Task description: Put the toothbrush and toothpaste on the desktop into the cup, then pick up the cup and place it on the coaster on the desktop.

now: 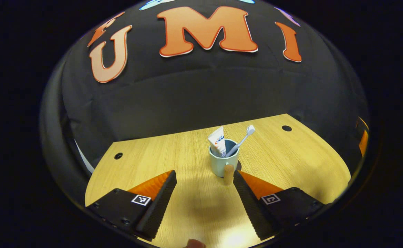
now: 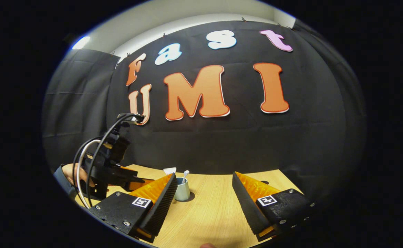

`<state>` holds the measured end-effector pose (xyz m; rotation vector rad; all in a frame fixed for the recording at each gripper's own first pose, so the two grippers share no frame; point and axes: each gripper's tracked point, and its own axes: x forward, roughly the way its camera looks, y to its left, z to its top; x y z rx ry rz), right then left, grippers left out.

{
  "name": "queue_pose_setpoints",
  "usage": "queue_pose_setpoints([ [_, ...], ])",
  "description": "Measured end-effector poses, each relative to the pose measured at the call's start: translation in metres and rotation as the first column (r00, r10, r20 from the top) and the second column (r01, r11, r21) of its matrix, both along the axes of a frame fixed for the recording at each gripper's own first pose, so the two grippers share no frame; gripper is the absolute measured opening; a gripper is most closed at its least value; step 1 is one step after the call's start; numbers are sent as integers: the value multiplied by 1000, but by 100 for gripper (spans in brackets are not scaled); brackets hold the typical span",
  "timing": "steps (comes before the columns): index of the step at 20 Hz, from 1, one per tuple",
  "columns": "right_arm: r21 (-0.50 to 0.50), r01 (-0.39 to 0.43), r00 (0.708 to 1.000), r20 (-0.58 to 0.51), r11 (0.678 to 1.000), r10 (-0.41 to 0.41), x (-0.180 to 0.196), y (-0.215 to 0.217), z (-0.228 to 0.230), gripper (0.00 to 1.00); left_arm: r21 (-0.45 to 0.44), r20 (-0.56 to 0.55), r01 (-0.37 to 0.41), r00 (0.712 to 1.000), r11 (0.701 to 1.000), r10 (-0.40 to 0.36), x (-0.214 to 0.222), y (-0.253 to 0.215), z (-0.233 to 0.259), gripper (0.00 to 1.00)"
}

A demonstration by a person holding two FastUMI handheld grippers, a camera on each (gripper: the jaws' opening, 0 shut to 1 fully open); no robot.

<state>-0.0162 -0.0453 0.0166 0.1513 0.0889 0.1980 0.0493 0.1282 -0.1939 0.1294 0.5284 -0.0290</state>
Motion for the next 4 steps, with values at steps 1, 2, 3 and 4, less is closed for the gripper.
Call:
queue_pose_setpoints([
  [1, -4, 7, 1000, 15, 1000, -7, -2, 4, 7, 96, -4, 29, 13, 999, 1000, -12, 1, 0, 0, 100],
  [2, -7, 9, 1000, 29, 1000, -9, -4, 9, 13, 96, 12, 63, 15, 998, 1000, -16, -2, 6, -2, 100],
  [3, -9, 2, 999, 45, 1000, -2, -10, 15, 17, 96, 34, 107, 3, 994, 999, -7, 0, 10, -1, 99],
  [4, -16, -5, 998, 60, 1000, 6, -14, 22, 21, 96, 43, 147, -5, 989, 999, -1, 2, 11, -2, 99],
])
